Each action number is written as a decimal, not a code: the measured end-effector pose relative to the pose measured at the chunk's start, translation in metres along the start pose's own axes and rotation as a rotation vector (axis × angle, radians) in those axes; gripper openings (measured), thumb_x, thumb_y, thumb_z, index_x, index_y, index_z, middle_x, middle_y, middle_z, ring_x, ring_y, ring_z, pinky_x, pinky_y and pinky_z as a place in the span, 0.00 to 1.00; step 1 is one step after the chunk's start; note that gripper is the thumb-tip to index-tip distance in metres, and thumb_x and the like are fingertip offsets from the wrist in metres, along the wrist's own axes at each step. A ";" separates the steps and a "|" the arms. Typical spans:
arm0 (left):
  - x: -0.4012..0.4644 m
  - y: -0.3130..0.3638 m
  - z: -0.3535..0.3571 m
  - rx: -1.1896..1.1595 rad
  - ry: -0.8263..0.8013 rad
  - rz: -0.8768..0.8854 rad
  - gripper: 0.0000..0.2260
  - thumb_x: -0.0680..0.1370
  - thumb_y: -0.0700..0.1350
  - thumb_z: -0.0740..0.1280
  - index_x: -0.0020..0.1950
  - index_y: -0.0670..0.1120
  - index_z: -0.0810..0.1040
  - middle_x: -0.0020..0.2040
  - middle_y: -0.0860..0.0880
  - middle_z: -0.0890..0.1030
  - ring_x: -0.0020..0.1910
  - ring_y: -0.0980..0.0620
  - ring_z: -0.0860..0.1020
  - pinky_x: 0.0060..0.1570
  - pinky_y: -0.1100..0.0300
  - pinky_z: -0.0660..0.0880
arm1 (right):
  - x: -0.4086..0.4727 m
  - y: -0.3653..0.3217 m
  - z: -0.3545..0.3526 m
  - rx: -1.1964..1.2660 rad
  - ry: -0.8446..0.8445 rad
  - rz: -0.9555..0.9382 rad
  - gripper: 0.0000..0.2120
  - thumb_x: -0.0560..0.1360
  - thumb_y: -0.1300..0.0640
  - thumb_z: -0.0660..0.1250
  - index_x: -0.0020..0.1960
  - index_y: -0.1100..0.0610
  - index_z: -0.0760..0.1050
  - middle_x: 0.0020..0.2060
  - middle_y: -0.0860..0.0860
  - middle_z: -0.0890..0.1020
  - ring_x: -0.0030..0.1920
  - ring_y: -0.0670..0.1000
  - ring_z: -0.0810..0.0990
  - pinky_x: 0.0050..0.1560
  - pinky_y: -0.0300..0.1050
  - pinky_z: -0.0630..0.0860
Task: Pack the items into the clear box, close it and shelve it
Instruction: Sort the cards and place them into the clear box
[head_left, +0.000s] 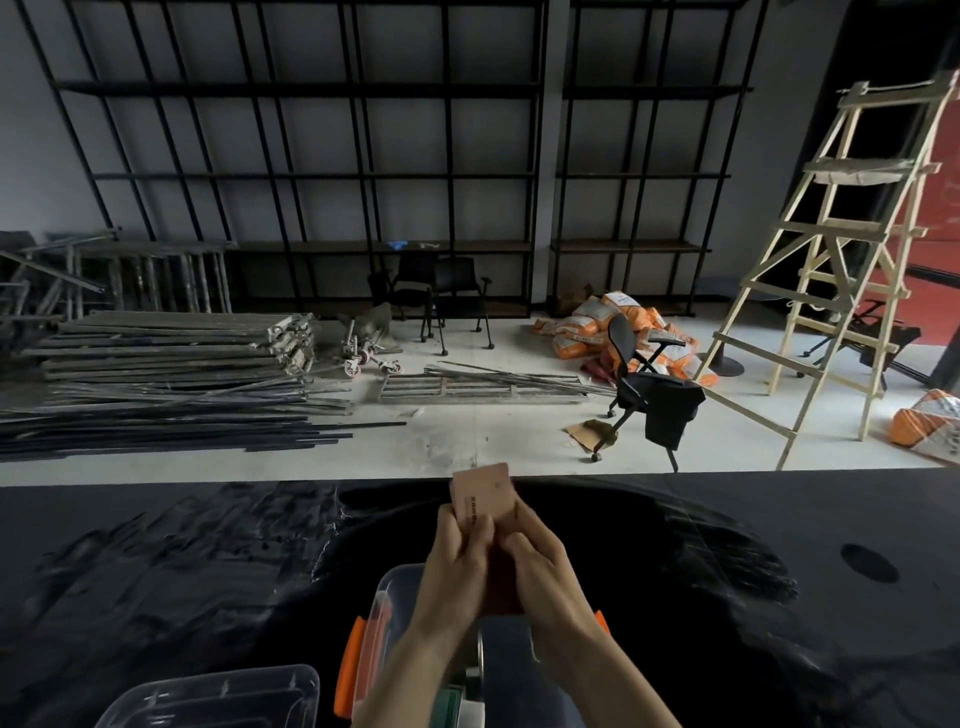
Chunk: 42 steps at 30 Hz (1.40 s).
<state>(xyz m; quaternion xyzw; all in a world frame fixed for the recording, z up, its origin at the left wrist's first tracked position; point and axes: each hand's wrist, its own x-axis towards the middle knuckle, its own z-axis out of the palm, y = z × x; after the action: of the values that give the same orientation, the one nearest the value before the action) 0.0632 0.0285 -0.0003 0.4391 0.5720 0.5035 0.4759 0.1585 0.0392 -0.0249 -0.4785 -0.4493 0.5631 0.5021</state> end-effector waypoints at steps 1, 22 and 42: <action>0.000 0.002 0.000 -0.043 0.064 -0.003 0.06 0.84 0.44 0.60 0.58 0.43 0.71 0.52 0.43 0.82 0.45 0.51 0.80 0.40 0.64 0.76 | 0.000 0.000 -0.001 0.014 0.000 0.023 0.21 0.81 0.67 0.60 0.70 0.51 0.76 0.56 0.54 0.85 0.55 0.53 0.85 0.55 0.48 0.83; 0.010 0.028 -0.023 -0.076 0.325 0.186 0.10 0.81 0.45 0.63 0.46 0.40 0.78 0.39 0.48 0.78 0.39 0.51 0.74 0.39 0.57 0.69 | -0.012 -0.031 0.009 0.191 0.041 -0.002 0.16 0.82 0.51 0.61 0.54 0.64 0.80 0.47 0.64 0.87 0.45 0.63 0.87 0.35 0.51 0.82; 0.008 0.015 -0.007 0.026 0.481 0.158 0.10 0.78 0.39 0.58 0.42 0.48 0.76 0.28 0.50 0.71 0.29 0.49 0.69 0.31 0.58 0.63 | -0.006 -0.024 0.018 0.019 0.420 -0.036 0.14 0.75 0.54 0.57 0.31 0.54 0.67 0.30 0.56 0.68 0.34 0.53 0.66 0.34 0.49 0.66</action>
<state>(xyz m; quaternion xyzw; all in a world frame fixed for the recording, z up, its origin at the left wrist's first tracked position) 0.0556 0.0369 0.0143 0.3559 0.6391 0.6218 0.2797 0.1442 0.0355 0.0021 -0.5726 -0.3380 0.4460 0.5991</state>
